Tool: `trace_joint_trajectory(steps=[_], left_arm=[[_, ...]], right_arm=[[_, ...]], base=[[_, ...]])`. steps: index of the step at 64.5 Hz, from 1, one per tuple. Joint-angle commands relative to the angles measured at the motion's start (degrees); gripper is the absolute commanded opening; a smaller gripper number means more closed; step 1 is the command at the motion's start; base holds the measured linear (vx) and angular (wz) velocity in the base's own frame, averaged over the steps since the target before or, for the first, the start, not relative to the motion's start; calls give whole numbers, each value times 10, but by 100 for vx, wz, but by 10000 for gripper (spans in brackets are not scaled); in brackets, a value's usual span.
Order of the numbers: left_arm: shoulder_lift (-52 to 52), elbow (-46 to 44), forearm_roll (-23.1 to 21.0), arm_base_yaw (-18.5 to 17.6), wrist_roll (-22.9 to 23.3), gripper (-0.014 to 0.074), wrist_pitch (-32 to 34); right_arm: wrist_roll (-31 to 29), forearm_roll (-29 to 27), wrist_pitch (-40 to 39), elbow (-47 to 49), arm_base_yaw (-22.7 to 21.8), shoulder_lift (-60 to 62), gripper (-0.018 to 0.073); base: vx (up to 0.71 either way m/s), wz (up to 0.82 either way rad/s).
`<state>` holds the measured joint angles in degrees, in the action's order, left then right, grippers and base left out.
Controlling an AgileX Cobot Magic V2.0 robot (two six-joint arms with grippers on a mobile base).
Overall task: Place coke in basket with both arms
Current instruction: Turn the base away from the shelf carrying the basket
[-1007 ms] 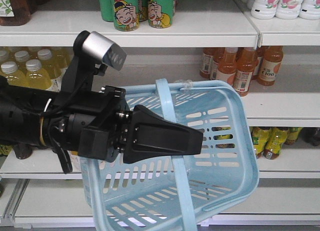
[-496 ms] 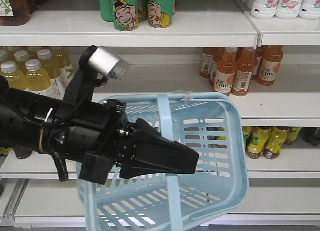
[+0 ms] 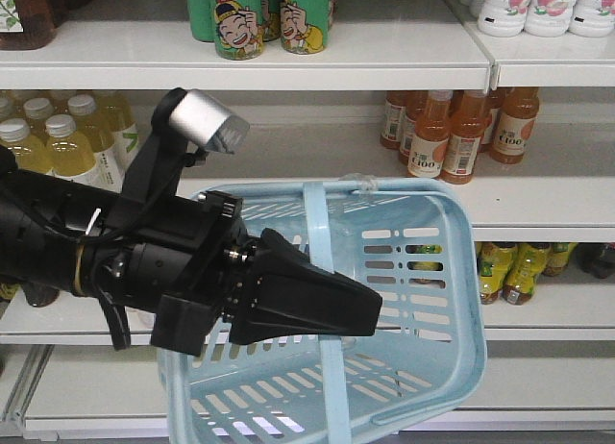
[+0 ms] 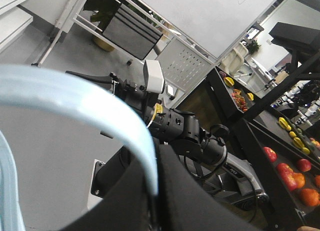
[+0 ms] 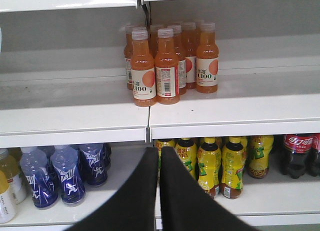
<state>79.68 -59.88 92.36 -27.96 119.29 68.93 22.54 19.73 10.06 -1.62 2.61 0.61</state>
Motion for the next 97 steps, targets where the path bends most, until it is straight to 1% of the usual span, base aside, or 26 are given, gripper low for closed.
trace_joint_trajectory(steps=[1, 20, 40, 97], left_arm=[[-22, -15, -50, -1, -3, -7, 101], [-22, -15, -50, -1, -3, -7, 101], [-22, -15, -50, -1, -3, -7, 101], [-22, -15, -50, -1, -3, -7, 101]], right_arm=[[-4, 6, -41, -6, -3, 10, -4], [-4, 6, -41, -6, -3, 10, -4], [-4, 6, -41, -6, -3, 10, -4], [-4, 6, -41, -6, -3, 10, -4]], base=[[-1, -3], [-3, -13], [-4, -34], [-4, -58]])
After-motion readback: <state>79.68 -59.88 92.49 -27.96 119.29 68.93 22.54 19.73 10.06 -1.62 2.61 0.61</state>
